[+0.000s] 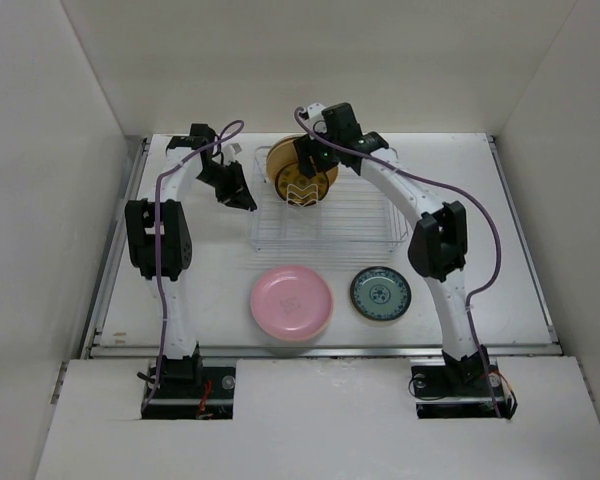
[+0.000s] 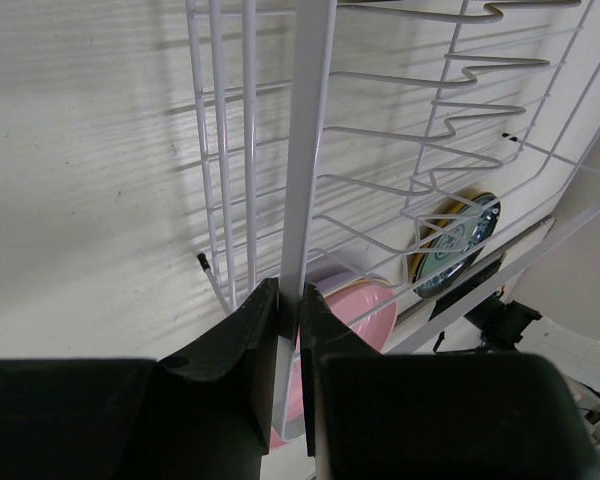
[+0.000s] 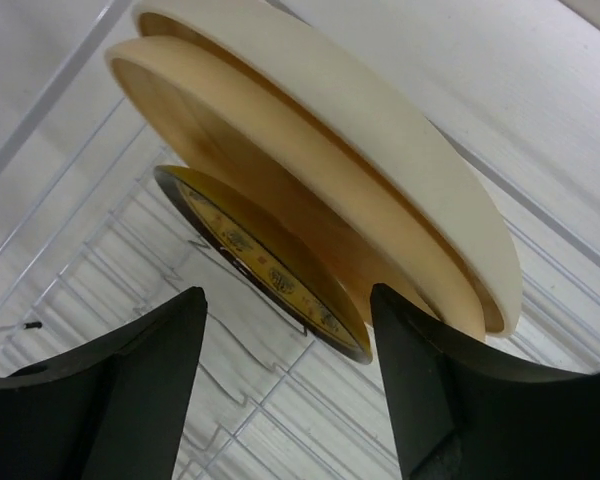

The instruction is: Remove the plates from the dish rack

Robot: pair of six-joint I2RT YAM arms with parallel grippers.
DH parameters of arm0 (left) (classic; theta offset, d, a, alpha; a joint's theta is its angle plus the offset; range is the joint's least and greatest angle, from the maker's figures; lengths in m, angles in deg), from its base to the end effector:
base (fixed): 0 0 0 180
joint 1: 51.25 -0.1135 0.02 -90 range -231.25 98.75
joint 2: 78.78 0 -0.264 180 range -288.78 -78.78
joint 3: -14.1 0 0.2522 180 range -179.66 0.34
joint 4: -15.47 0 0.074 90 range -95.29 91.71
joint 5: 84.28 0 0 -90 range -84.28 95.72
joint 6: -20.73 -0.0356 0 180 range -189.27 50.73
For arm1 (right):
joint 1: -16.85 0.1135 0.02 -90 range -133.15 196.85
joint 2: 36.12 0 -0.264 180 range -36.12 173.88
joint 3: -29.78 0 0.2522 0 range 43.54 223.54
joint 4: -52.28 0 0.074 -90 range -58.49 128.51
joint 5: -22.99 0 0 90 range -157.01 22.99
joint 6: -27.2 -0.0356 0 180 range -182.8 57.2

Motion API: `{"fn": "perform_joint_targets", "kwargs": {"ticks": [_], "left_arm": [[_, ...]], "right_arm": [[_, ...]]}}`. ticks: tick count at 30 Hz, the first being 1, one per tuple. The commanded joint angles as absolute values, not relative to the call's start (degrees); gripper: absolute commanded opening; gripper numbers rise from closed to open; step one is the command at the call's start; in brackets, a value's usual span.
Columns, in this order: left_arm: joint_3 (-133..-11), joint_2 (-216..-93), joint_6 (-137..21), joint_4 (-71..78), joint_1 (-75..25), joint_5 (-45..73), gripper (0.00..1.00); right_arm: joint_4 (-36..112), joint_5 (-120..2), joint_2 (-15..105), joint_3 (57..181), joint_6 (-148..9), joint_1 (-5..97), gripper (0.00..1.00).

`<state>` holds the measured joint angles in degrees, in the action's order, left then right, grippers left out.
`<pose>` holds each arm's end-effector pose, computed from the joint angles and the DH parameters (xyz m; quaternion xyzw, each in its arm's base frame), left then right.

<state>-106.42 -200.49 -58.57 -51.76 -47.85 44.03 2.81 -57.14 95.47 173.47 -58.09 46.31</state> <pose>0.4463 -0.0486 0.2381 0.0022 0.9300 -0.3416 0.1359 0.4572 0.2652 0.2976 -0.2988 0.8424 0.1700 0.4149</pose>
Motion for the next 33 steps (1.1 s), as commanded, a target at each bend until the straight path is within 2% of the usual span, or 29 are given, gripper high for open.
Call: {"fn": "perform_joint_targets", "kwargs": {"ticks": [1,3,4,7,8,10,12,15,19,21,22,24,25,29,33], "left_arm": [[-108.1,-202.6,-58.7,-53.7,-48.7,39.6,0.0],[-108.1,-203.1,-58.7,-53.7,-48.7,39.6,0.0],[-108.1,-203.1,-58.7,-53.7,-48.7,39.6,0.0],[-108.1,-203.1,-58.7,-53.7,-48.7,40.1,0.0],[-108.1,-203.1,-58.7,-53.7,-48.7,40.1,0.0],[-108.1,-203.1,-58.7,-53.7,-48.7,40.1,0.0],[-108.1,-203.1,-58.7,-53.7,-48.7,40.1,0.0],[-108.1,-203.1,-58.7,-53.7,-48.7,40.1,0.0],[-108.1,-203.1,-58.7,-53.7,-48.7,40.1,0.0],[-108.1,-202.6,-58.7,-53.7,-48.7,40.1,0.0],[-108.1,-202.6,-58.7,-53.7,-48.7,40.1,0.0],[-108.1,-202.6,-58.7,-53.7,-48.7,40.1,0.0],[-108.1,-202.6,-58.7,-53.7,-48.7,40.1,0.0],[-107.6,-202.6,-58.2,-53.7,-48.7,40.1,0.0],[-107.6,-202.6,-57.6,-53.7,-48.7,41.8,0.0]], "right_arm": [[7.9,-61.4,96.2,175.9,-56.9,46.7,0.71],[8.6,-62.1,97.4,175.9,-56.9,46.7,0.65],[8.6,-62.1,98.1,175.9,-56.9,46.7,0.57],[9.2,-61.6,98.1,174.4,-56.9,46.7,0.47],[9.8,-61.6,98.1,173.9,-56.3,46.7,0.38],[10.6,-61.6,97.5,172.7,-55.6,46.7,0.31],[11.4,-60.9,97.5,172.0,-53.8,46.7,0.29],[11.9,-59.6,98.6,171.5,-53.0,46.7,0.38],[11.9,-56.6,99.1,170.5,-53.0,46.7,0.38],[11.9,-55.9,99.1,170.5,-53.0,46.7,0.31],[11.9,-55.9,99.1,170.5,-53.0,46.7,0.18],[11.9,-58.3,98.4,170.5,-53.0,46.7,0.04],[11.9,-59.3,97.5,170.5,-53.0,46.7,0.0],[13.0,-60.7,93.0,168.6,-50.2,47.9,0.0],[17.2,-67.1,88.1,163.8,-45.9,49.4,0.0]]}}
